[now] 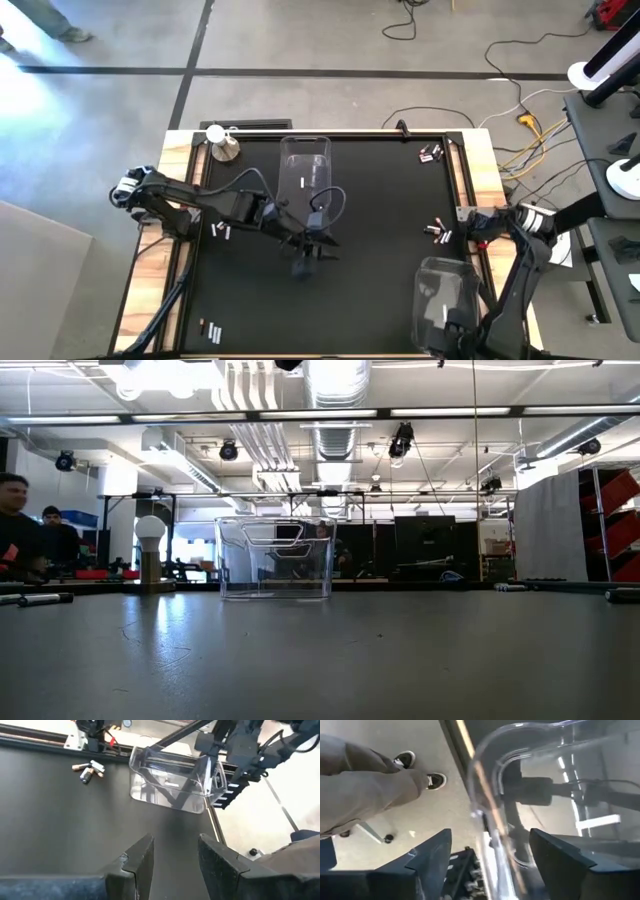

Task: Sort batteries
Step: Move the bottom transparent bin to the top of the table

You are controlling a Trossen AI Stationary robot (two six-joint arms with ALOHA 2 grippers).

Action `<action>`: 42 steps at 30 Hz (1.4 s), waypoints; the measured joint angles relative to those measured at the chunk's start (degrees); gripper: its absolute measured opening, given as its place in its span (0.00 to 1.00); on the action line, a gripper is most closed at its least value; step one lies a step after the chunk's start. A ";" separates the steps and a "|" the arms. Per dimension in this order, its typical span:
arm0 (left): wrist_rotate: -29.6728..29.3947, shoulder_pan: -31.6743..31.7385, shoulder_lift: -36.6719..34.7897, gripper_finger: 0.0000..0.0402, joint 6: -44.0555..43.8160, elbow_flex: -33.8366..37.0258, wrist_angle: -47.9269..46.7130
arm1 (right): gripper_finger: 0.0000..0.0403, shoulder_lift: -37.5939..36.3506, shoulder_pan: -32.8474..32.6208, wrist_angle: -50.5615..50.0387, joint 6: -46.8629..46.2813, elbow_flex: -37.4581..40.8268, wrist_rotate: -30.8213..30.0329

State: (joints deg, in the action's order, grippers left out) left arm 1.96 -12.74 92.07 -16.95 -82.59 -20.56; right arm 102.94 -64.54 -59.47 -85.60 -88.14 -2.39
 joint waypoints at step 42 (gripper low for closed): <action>19.58 -5.15 -21.78 0.33 5.54 -0.24 -5.67 | 0.02 -12.56 34.21 -20.37 44.21 -8.16 -8.20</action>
State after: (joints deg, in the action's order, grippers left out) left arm 21.54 -17.89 70.30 -11.42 -82.83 -26.23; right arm 90.38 -30.33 -79.84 -41.39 -96.30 -10.59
